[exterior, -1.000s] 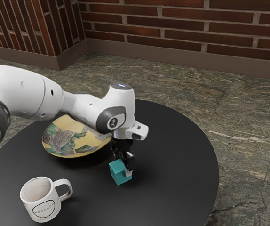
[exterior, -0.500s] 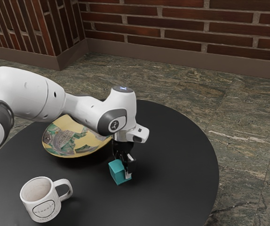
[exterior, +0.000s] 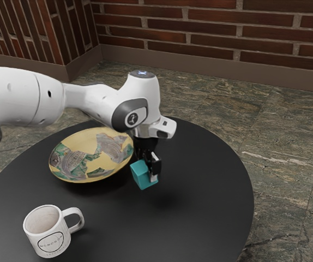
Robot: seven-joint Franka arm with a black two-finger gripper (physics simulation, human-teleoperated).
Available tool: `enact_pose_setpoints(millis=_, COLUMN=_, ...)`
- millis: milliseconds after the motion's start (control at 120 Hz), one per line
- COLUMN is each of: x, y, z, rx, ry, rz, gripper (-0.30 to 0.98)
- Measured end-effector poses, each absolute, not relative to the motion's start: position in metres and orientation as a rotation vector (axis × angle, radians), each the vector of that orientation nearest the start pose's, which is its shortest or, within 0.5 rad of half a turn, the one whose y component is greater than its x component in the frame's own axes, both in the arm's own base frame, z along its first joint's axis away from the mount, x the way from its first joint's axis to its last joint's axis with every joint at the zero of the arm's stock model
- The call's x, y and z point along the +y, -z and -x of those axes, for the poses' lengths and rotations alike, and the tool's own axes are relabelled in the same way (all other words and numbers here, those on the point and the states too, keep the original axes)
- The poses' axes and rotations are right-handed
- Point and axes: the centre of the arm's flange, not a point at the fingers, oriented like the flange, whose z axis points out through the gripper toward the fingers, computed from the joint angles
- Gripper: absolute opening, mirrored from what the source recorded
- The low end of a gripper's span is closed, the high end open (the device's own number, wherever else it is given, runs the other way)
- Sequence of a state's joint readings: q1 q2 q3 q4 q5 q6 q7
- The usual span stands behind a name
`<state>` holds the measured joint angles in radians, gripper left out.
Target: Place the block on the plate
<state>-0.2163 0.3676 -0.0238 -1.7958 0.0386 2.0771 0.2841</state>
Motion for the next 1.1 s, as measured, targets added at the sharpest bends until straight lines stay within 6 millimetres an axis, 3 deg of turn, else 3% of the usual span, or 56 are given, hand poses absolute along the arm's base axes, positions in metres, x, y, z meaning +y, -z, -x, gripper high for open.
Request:
enact_pose_setpoints(millis=108, x=-0.135, y=-0.358, z=-0.618, rx=0.801, ry=-0.117, rz=3.004, gripper=0.33)
enact_pose_setpoints(millis=250, x=-0.091, y=-0.376, z=-0.618, rx=0.689, ry=-0.124, rz=3.019, gripper=0.32)
enact_pose_setpoints(millis=492, x=-0.008, y=-0.387, z=-0.6, rx=0.483, ry=-0.188, rz=3.045, gripper=0.32)
enact_pose_setpoints(millis=692, x=0.075, y=-0.377, z=-0.596, rx=0.285, ry=-0.234, rz=3.066, gripper=0.32)
enact_pose_setpoints(millis=783, x=0.103, y=-0.368, z=-0.599, rx=0.22, ry=-0.249, rz=3.071, gripper=0.31)
enact_pose_setpoints(millis=883, x=0.117, y=-0.36, z=-0.62, rx=0.197, ry=-0.236, rz=3.063, gripper=0.32)
enact_pose_setpoints(millis=1100, x=0.119, y=-0.339, z=-0.664, rx=0.209, ry=-0.239, rz=3.049, gripper=0.33)
